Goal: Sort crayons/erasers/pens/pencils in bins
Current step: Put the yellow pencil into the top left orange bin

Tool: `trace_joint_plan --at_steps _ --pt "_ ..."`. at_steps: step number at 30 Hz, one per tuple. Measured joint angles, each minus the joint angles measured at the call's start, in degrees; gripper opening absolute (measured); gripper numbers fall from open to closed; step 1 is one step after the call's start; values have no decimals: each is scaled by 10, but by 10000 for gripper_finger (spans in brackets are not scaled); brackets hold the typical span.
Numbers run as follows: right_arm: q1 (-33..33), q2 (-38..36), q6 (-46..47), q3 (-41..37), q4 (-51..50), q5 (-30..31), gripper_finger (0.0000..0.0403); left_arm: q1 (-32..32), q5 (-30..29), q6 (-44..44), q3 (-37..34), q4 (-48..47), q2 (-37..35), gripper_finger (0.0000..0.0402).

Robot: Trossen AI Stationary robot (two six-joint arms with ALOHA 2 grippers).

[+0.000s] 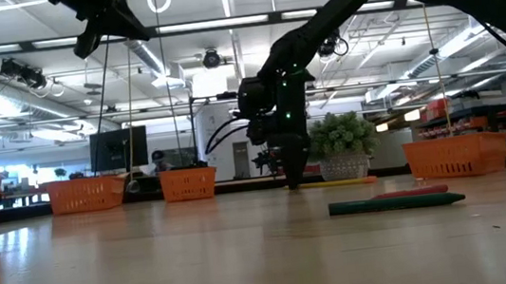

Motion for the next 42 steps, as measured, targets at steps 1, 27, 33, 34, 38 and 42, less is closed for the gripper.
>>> trace_joint_plan --at_steps 1,27,33,34,38,42 --pt "0 1 2 0 -1 0 122 0 0 -2 0 0 0 23" --pt "5 1 15 0 3 -23 11 0 0 -7 0 -5 0 22" --pt "5 -6 20 0 -16 -62 7 0 0 2 0 -5 0 15" --pt "5 -10 20 1 -20 -68 7 0 0 2 0 -6 0 15" --pt "8 -30 27 3 -19 -82 6 0 0 20 0 -6 0 22" --pt "7 -49 45 4 -15 -92 5 0 0 32 0 -6 0 23"
